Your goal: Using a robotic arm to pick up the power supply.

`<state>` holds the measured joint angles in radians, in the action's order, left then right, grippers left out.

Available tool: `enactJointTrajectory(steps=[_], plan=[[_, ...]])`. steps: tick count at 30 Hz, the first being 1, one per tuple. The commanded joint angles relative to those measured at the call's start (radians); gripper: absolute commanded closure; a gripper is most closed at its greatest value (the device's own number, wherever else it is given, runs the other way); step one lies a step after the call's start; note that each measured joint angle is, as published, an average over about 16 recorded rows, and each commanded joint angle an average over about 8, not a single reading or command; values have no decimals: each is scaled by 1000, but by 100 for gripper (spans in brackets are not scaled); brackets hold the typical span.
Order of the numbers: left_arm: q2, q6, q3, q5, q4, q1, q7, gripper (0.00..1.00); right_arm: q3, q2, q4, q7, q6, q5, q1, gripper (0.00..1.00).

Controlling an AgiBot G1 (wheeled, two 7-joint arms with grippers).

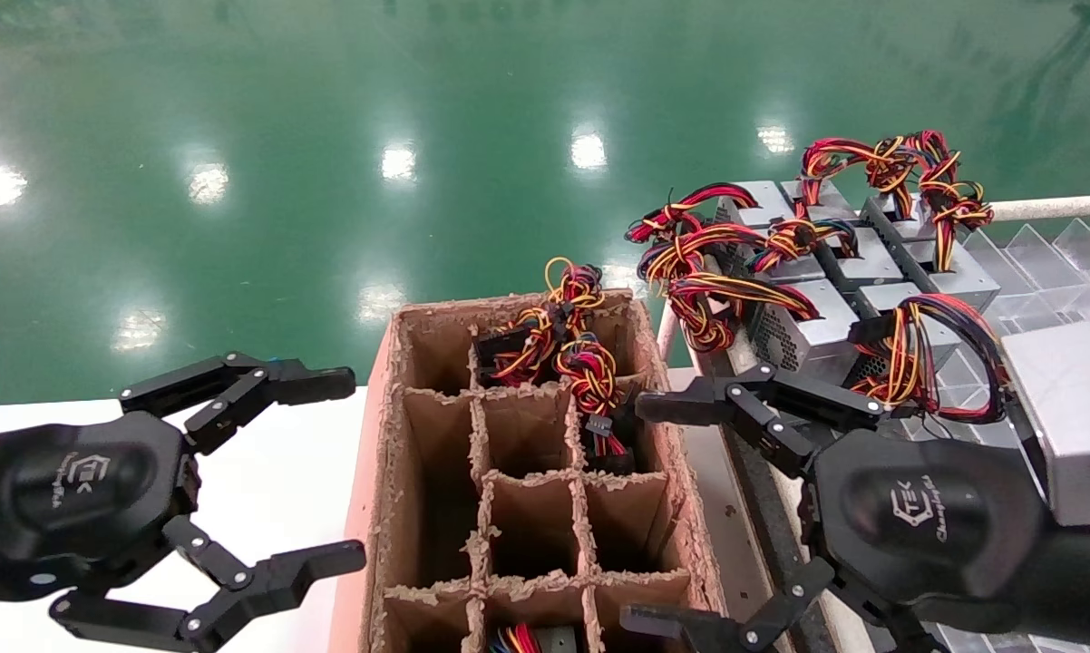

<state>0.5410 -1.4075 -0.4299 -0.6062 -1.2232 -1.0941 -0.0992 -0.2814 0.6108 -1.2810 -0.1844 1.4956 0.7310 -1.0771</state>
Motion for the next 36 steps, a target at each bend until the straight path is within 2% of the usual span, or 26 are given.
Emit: enactJointTrajectory(steps=[1, 3, 4, 11, 12, 16, 20, 27, 36], plan=[[0, 0, 0, 0, 0, 0, 0, 0, 0, 0, 0, 0, 0, 0, 0, 0], [0, 0, 0, 0, 0, 0, 0, 0, 0, 0, 0, 0, 0, 0, 0, 0], [0, 0, 0, 0, 0, 0, 0, 9, 0, 0, 0, 0, 0, 0, 0, 0], [0, 0, 0, 0, 0, 0, 0, 97, -1, 0, 0, -1, -1, 3, -1, 0], [0, 0, 0, 0, 0, 0, 0, 100, -2, 0, 0, -1, -5, 9, -4, 0], [0, 0, 0, 0, 0, 0, 0, 100, -10, 13, 19, 1, -52, 63, -46, 0], [0, 0, 0, 0, 0, 0, 0, 100, -25, 58, 85, 14, -109, 139, -137, 0], [0, 0, 0, 0, 0, 0, 0, 100, -89, 183, 260, 76, -136, 274, -304, 0], [0, 0, 0, 0, 0, 0, 0, 100, -180, 373, 528, 174, -190, 423, -422, 0]])
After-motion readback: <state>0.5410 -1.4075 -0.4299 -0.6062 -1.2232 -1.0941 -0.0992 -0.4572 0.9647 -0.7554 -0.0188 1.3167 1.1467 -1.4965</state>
